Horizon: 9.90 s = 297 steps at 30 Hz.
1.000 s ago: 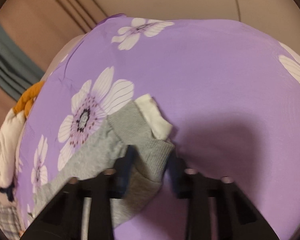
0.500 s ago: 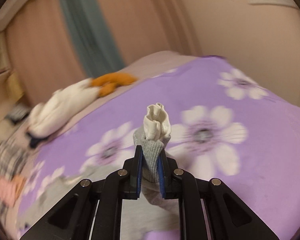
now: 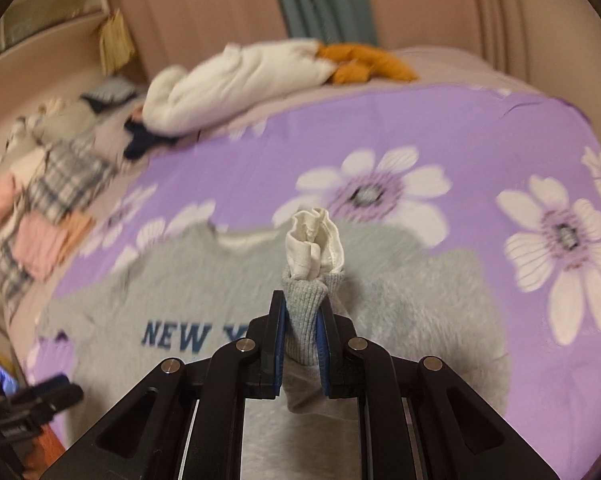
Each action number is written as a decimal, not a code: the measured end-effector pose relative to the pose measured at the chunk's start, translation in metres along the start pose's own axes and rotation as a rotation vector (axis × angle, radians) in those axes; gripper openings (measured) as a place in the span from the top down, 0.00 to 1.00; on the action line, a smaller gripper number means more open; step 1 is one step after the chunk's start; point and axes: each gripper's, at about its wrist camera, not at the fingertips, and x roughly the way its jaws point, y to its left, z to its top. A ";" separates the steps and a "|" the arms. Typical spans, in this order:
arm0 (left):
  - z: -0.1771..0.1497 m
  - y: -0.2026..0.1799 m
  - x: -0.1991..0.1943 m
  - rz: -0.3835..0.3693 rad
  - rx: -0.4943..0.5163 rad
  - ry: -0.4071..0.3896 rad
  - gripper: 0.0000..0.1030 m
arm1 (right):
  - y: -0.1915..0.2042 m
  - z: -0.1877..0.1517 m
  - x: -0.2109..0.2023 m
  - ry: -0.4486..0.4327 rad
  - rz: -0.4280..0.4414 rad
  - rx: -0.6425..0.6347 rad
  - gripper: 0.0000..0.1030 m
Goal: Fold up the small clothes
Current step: 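Carry the held sleeve across the shirt front toward the printed text, then grasp the laid sleeve near its cuff with the left gripper while the right gripper releases and withdraws, then hold the sleeve flat across the shirt front with the left gripper, then open the left gripper and lift it off the sleeve, then move the left gripper to the white cuff of the other sleeve, then close the left gripper on the white cuff and lift the sleeve, then carry the sleeve across the shirt front and open the left gripper, then grasp the folded sleeve's white cuff with the right gripper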
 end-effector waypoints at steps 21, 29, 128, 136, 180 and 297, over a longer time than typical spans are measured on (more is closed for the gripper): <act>0.010 -0.018 0.005 -0.055 0.029 0.010 0.14 | 0.012 -0.004 -0.001 0.064 0.092 0.012 0.42; 0.019 -0.061 0.044 -0.152 0.080 0.077 0.13 | -0.025 0.006 -0.037 -0.063 -0.042 0.104 0.36; 0.055 -0.012 0.101 0.060 0.119 0.104 0.59 | -0.049 -0.017 0.051 0.193 -0.117 0.111 0.55; 0.052 -0.011 0.097 0.087 0.132 0.092 0.43 | -0.048 -0.017 0.054 0.192 -0.128 0.103 0.55; 0.059 0.164 -0.053 0.081 -0.300 -0.147 0.01 | 0.122 -0.028 -0.126 -0.334 -0.193 0.103 0.02; 0.112 0.099 -0.027 -0.231 -0.010 -0.164 0.11 | 0.151 -0.024 -0.045 -0.134 -0.197 0.126 0.02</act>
